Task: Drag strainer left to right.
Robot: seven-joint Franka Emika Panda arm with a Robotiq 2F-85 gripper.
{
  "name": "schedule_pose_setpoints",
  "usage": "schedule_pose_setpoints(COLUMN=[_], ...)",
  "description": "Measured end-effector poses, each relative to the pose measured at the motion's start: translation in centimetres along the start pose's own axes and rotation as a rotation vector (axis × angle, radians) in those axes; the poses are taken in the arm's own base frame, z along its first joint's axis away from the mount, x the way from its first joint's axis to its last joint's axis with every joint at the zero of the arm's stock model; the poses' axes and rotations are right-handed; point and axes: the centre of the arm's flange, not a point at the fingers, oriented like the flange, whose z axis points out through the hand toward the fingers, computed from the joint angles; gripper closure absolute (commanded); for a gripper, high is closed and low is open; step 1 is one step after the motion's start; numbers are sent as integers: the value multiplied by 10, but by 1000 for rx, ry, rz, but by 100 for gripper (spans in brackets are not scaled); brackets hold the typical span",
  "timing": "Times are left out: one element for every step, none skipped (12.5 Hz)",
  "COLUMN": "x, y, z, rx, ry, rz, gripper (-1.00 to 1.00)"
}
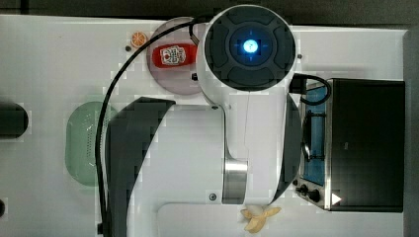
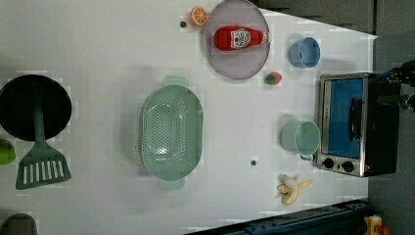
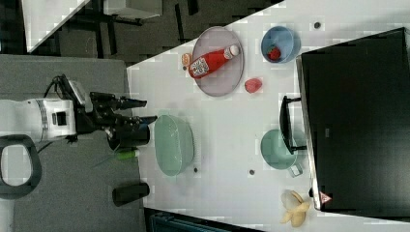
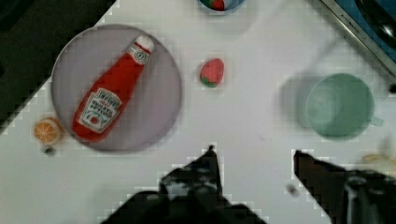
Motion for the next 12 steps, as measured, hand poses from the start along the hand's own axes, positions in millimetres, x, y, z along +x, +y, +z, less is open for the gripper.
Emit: schedule_pose_setpoints(x=[-21,-41,-54,-65,-77,-87,-97,-107,-119,-130,-142,-155], y=[31,67,95,114,127,134,134,127,109,81,44,6], z=[5,-2,-22,-53,-87,-118,-142,-155,-156,-146,-125,-94], rx=[-87,-128,-107,-50,34,124,185,208,199,188,159,105], ry=[-71,-111,-100,-65,-26,13,64,99,109,106,87,56], rz=[11,28,46,59,70,75,69,56,40,36,39,45], gripper=[-59,-82,-99,-100,-100,-100,-100,-100,-100,-100,-100,-100])
